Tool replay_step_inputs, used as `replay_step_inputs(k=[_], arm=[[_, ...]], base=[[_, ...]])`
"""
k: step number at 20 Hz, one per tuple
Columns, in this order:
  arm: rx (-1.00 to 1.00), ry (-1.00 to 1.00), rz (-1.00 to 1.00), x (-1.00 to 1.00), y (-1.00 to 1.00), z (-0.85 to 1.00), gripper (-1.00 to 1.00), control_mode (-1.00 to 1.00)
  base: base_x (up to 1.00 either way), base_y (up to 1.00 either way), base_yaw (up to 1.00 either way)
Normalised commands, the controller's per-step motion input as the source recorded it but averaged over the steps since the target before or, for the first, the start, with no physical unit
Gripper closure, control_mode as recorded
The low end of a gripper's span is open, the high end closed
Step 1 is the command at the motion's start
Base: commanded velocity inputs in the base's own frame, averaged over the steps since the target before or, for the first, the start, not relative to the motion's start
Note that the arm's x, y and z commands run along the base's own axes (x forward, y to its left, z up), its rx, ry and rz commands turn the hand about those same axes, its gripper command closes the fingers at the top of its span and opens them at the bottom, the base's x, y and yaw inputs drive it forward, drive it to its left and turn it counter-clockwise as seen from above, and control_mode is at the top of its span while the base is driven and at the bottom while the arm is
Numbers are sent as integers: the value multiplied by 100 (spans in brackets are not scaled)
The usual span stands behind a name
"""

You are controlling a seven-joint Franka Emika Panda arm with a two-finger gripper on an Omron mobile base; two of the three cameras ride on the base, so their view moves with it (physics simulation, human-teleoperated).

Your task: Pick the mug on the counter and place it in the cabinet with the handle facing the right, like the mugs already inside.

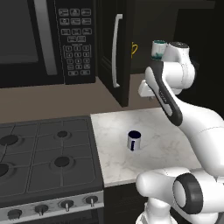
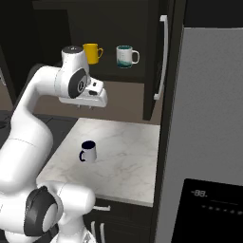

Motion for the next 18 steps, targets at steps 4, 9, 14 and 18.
replay_step_inputs(k=[4, 9, 14, 18], arm=[[0, 0, 0, -7, 0, 0, -100, -100], [0, 0, 0, -16, 0, 0, -100, -100], [0, -2, 0, -32, 0, -7, -100, -100], [0, -4, 0, -30, 0, -13, -100, -100]], base=[[0, 0, 0], [0, 0, 0], [0, 0, 0], [0, 0, 0]])
